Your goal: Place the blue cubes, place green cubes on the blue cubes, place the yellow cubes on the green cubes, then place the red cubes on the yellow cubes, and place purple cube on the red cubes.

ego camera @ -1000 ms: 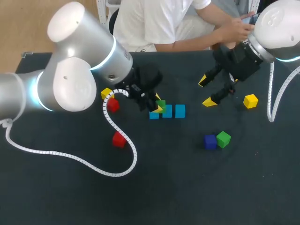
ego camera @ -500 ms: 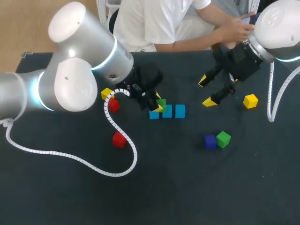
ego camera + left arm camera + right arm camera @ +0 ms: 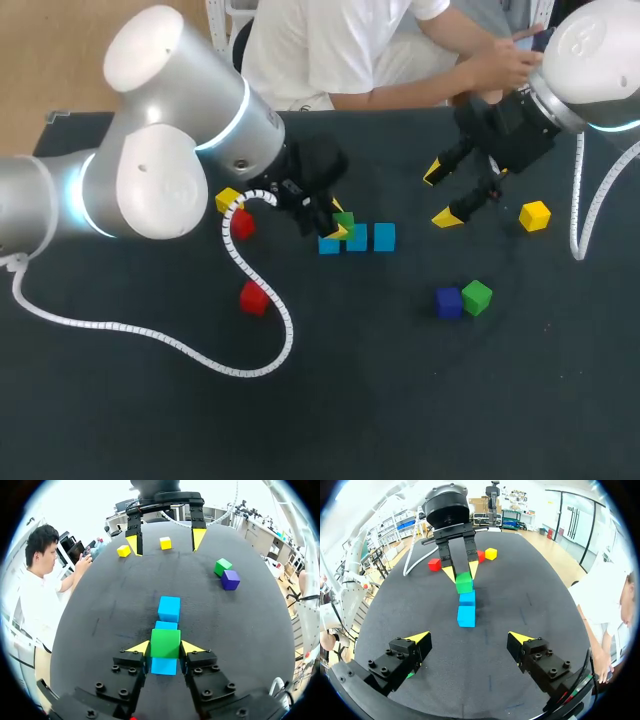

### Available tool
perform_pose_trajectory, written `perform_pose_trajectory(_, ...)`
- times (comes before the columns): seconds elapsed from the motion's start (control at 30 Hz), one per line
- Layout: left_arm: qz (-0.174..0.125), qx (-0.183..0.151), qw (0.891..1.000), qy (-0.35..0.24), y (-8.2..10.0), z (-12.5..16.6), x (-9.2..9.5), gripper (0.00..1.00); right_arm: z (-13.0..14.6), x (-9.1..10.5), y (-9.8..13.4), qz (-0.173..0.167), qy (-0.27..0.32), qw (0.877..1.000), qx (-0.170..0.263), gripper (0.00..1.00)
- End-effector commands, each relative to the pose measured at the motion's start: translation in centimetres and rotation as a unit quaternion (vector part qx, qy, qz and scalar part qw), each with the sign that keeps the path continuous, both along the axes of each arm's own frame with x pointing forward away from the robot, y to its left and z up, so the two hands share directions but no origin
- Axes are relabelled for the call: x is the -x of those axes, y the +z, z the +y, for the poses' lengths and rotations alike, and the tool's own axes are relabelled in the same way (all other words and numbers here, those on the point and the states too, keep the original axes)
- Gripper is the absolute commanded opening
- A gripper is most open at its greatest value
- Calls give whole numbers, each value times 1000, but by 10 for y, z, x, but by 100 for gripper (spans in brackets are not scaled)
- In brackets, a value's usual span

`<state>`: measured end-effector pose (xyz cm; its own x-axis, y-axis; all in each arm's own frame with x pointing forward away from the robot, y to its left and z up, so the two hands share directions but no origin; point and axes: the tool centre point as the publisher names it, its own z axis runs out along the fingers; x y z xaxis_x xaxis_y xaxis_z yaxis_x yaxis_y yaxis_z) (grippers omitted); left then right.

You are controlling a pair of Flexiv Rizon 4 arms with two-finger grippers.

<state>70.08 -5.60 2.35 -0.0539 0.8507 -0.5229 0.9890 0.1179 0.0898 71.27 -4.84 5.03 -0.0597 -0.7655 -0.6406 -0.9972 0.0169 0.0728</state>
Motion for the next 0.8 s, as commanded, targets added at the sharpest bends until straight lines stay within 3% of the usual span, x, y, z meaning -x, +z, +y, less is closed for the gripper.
perform_pose_trajectory(0.03, 0, 1, 1000, 2, -1, 1, -1, 74, 0, 1, 0, -1, 0, 1000, -1, 100)
perform_pose_trajectory(0.1, -3, 4, 1000, 6, 0, 1, -1, 100, 0, 1, 0, -1, 0, 1000, -1, 100)
perform_pose_trajectory(0.43, -27, 24, 999, 9, 14, 9, 10, 100, 0, 1, 0, -1, 0, 1000, -1, 100)
perform_pose_trajectory(0.63, -52, 62, 997, -8, 22, 18, 19, 100, 0, 1, 0, -1, 0, 1000, -1, 100)
perform_pose_trajectory(0.8, -71, 120, 989, -55, 25, 23, 23, 100, 0, 1, 0, -1, 0, 1000, -1, 100)
